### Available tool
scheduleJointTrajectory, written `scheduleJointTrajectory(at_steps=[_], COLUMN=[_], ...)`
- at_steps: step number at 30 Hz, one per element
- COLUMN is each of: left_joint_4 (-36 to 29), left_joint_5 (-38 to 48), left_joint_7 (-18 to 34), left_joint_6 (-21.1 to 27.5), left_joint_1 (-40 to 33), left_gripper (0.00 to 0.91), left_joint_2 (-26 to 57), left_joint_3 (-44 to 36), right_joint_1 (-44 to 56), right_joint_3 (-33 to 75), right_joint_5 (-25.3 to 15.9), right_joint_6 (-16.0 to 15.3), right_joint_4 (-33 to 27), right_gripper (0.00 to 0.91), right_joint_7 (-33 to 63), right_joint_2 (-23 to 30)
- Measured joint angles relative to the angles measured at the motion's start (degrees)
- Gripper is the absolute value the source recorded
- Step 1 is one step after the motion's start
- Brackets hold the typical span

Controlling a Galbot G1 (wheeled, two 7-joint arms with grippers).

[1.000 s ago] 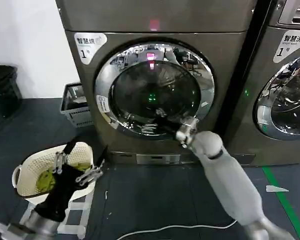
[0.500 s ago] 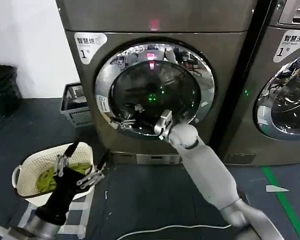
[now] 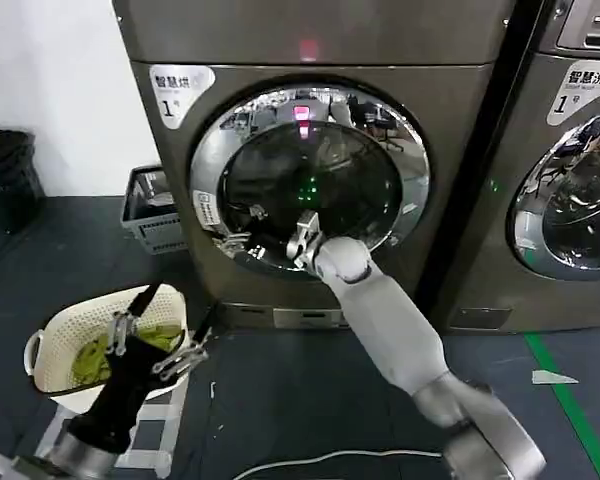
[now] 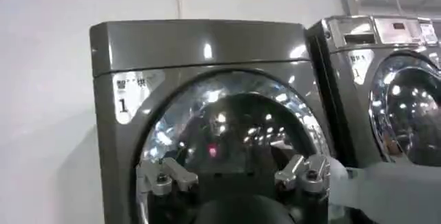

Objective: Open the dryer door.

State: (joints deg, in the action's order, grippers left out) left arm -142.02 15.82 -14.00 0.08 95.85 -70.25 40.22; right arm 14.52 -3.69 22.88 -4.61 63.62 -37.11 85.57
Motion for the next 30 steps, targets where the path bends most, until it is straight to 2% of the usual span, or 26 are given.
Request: scheduleJointTrajectory(at_steps=[4,8,12,18,24,30], left_joint_4=[-0.1,-0.3,-0.8,1.2,5.9,11.7], left_joint_5=[-0.6,-1.1,-0.2,3.8,8.4,12.0], left_joint_7=[0.1,0.7,0.7,-1.1,-7.3,-8.2], left_joint_6=[1.0,4.0,7.3,9.3,7.4,4.5], left_joint_1=[-0.1,-0.5,-1.2,-3.7,-6.0,-7.8], left_gripper=[0.907,0.907,0.907,0.907,0.907,0.907], left_joint_2=[-0.2,-0.3,-0.1,1.3,3.7,6.6], left_joint_3=[0.0,0.4,0.8,3.2,8.7,14.0], right_joint_1=[-1.1,-1.4,-0.3,1.5,3.8,5.8], right_joint_3=[-0.5,-0.4,-0.7,-0.9,-0.6,0.6], right_joint_5=[0.3,1.8,1.8,2.1,1.7,1.7], right_joint_6=[-0.3,-0.7,-1.3,-2.4,-3.8,-4.6], right_joint_4=[-0.5,-0.7,0.6,3.4,7.0,9.9], right_gripper=[0.907,0.907,0.907,0.907,0.907,0.907], right_joint_7=[-1.2,-4.4,-9.4,-17.0,-23.3,-28.9], right_joint_2=[0.1,-0.4,-1.4,-3.3,-5.1,-6.9])
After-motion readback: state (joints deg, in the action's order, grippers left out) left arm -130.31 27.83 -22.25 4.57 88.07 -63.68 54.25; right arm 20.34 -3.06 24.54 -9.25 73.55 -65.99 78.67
